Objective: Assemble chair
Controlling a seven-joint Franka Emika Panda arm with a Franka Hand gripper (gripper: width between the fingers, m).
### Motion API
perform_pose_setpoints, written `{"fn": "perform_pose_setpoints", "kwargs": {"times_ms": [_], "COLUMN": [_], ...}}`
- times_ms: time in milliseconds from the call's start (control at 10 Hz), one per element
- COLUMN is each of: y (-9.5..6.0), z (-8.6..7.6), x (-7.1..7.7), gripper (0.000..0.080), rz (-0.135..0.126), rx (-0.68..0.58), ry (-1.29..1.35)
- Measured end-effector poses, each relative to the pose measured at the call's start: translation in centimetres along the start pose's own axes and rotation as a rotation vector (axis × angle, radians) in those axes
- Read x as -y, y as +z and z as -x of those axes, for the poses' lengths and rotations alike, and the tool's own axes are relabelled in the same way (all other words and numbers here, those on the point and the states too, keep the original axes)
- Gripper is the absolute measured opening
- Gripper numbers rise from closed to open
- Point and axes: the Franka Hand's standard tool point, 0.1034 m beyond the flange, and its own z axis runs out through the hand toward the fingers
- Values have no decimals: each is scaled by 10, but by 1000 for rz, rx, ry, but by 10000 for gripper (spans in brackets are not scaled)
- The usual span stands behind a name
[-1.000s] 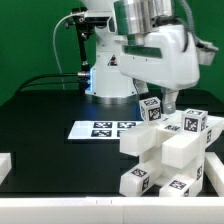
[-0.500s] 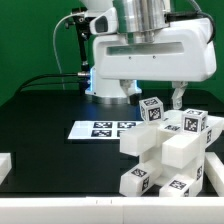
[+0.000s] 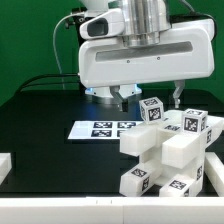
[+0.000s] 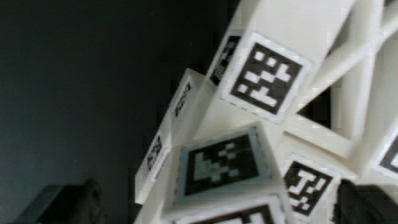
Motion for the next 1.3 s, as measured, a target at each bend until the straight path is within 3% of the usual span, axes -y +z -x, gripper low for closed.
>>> {"fn": "perform_pose_setpoints", "kwargs": {"times_ms": [300, 400, 500, 600, 900, 1300], "y": [0, 0, 0, 0, 0, 0], "z": [-2, -2, -2, -2, -1, -1], "x": [0, 0, 0, 0, 0, 1], "gripper": [605, 428, 428, 281, 281, 282], "rz": [-1, -1, -2, -2, -4, -6], "rx": [-9, -9, -9, -9, -8, -8], "ry": [33, 65, 141, 209, 385, 819]}}
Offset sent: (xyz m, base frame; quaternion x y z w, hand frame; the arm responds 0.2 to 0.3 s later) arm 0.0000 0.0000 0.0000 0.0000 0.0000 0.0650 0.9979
